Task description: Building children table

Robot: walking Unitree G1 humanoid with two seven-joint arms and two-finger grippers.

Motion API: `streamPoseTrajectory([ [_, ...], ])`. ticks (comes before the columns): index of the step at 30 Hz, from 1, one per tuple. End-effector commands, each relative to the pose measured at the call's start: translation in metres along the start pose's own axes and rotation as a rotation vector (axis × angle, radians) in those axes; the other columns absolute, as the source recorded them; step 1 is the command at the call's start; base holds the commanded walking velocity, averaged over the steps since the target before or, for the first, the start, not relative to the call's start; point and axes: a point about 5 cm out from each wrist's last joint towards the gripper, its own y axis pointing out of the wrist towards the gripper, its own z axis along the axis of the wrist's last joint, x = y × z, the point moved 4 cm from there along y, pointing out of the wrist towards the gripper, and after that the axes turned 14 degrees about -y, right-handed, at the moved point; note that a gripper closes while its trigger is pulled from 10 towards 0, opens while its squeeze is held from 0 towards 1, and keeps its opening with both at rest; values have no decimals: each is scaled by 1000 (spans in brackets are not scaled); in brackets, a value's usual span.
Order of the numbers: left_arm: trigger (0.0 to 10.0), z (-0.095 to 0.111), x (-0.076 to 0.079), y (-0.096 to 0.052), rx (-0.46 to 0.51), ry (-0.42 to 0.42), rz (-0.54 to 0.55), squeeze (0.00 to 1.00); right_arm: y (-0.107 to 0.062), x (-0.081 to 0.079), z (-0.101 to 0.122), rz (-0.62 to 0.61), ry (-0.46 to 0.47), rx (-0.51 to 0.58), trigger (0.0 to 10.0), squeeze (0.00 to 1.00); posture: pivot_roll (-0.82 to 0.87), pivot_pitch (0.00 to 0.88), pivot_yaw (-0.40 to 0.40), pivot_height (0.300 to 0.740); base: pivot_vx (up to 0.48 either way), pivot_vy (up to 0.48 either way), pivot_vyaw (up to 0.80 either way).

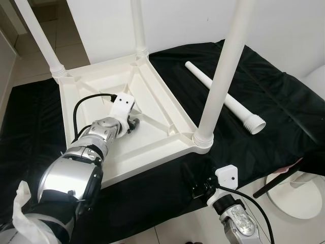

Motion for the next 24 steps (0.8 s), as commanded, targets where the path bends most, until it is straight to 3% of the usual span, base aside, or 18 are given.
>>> streamPoseTrajectory([
  [1,4745,-41,1,1,-133,-125,-25,0,-2,-5,-3,12,11,-21,10000,0,-136,177,82,740,0,0,0],
  [2,4745,-41,1,1,-133,-125,-25,0,-2,-5,-3,12,11,-21,10000,0,-136,177,82,740,0,0,0],
  [3,706,-41,4,0,-145,-127,-58,0,-3,-5,-3,12,12,-24,10000,0,-139,180,83,740,0,0,0],
  [4,0,-41,7,0,-150,-138,-87,0,-4,-5,-3,11,10,-27,10000,0,-141,180,84,740,0,0,0],
  [15,0,-41,13,-1,-176,-106,-156,0,-5,-3,-3,4,1,-35,10000,0,-151,174,85,740,0,0,0],
  [20,0,-45,3,-4,-191,-88,-134,0,-5,-1,-3,-3,-5,-36,10000,0,-160,169,90,740,0,0,0],
  [24,0,-51,-19,-10,-197,-73,-70,0,-5,2,-3,-12,-9,-38,10000,0,-161,163,89,740,0,0,0],
])
